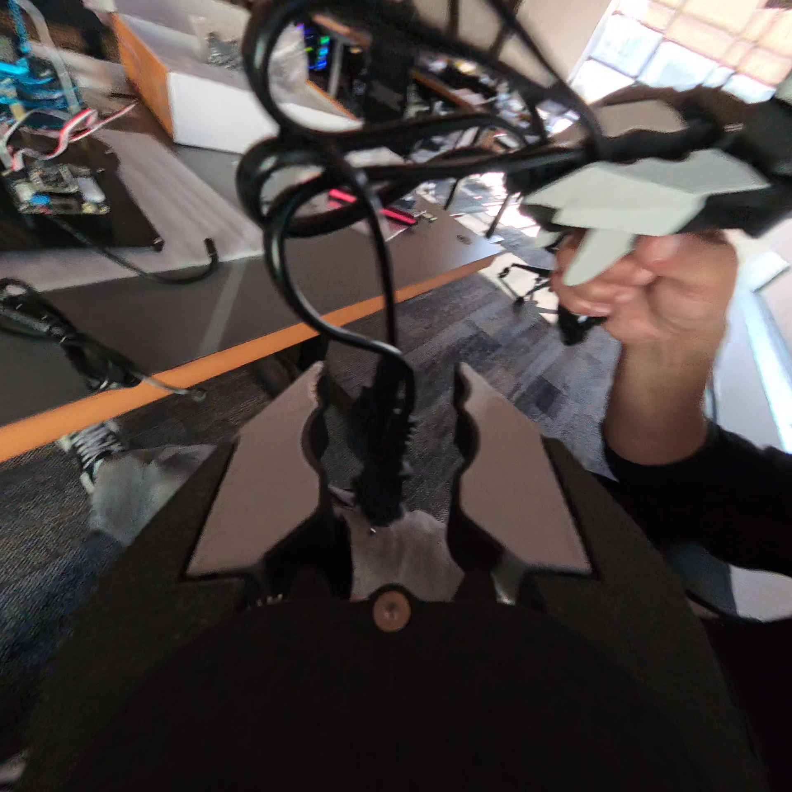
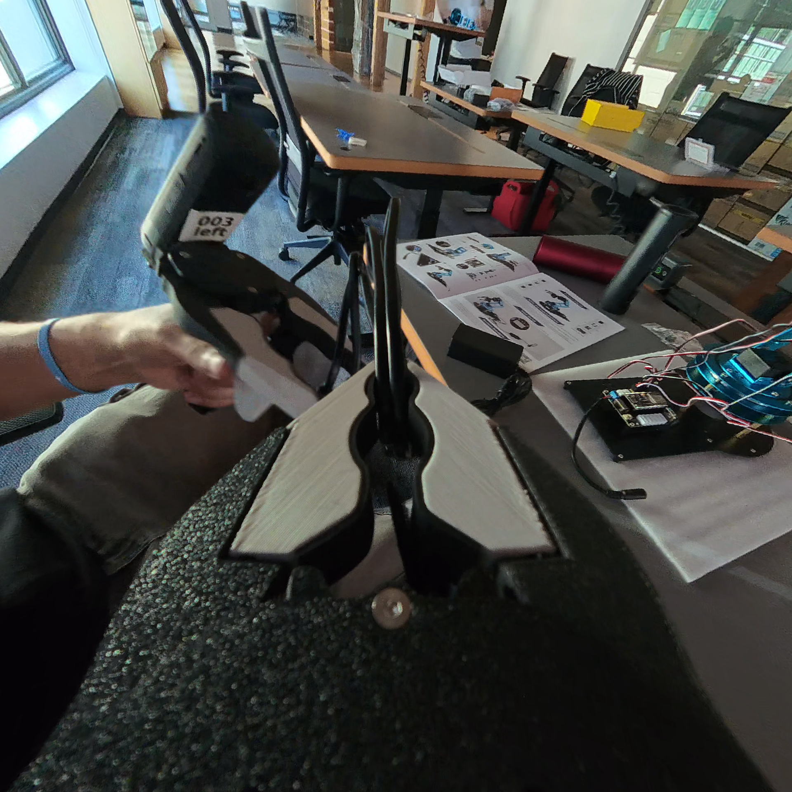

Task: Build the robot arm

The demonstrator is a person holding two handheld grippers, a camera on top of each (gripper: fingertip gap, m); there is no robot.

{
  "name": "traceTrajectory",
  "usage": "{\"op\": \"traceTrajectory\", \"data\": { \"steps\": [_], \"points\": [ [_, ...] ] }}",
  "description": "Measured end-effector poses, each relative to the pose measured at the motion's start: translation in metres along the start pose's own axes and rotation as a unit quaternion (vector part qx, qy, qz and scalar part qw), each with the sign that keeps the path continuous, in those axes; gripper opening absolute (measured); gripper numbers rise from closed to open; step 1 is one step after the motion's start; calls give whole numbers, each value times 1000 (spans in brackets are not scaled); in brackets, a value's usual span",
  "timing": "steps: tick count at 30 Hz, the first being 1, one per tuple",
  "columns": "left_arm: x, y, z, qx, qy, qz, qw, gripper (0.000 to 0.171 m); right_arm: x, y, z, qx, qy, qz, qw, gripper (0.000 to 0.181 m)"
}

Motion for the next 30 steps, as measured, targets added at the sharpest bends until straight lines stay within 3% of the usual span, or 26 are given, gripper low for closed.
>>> {"op": "traceTrajectory", "data": {
  "steps": [1, 2, 6, 10, 14, 17, 21, 26, 30],
  "points": [
    [-1, -2, -4, 7, -4, 18, 1000, 30, -1, -4, 2, 2, -2, -7, 1000, 4],
    [0, -2, -6, 12, -6, 12, 1000, 17, -2, -7, 3, 6, -6, -16, 1000, 4],
    [24, -3, -13, -29, 0, 33, 999, 16, 2, 7, 6, 31, -30, -79, 996, 4],
    [45, -4, -8, -46, 10, 1, 999, 16, -11, 22, 4, -3, -18, -44, 999, 4],
    [65, -28, 10, -77, -1, 64, 995, 15, -48, 42, 10, 28, -47, -44, 998, 4],
    [87, -74, 41, -32, -3, 72, 997, 15, -107, 76, 20, 16, -54, -13, 998, 5],
    [103, -173, 68, 45, -46, 105, 992, 14, -225, 134, 27, 41, -107, 28, 993, 3],
    [89, -294, 72, 68, -173, 156, 970, 13, -367, 191, 11, 92, -229, 88, 965, 4],
    [65, -351, 71, 71, -228, 151, 959, 17, -433, 219, -18, 141, -290, 131, 938, 5]
  ]
}}
Point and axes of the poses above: each gripper's, where its closed fingertips meet, x back along the fingers, z out of its top, y = z × x across the jaws, the point moved 10 cm from there along x, back along the fingers, and after that the axes turned 3 degrees about x, right-handed, at the moved point
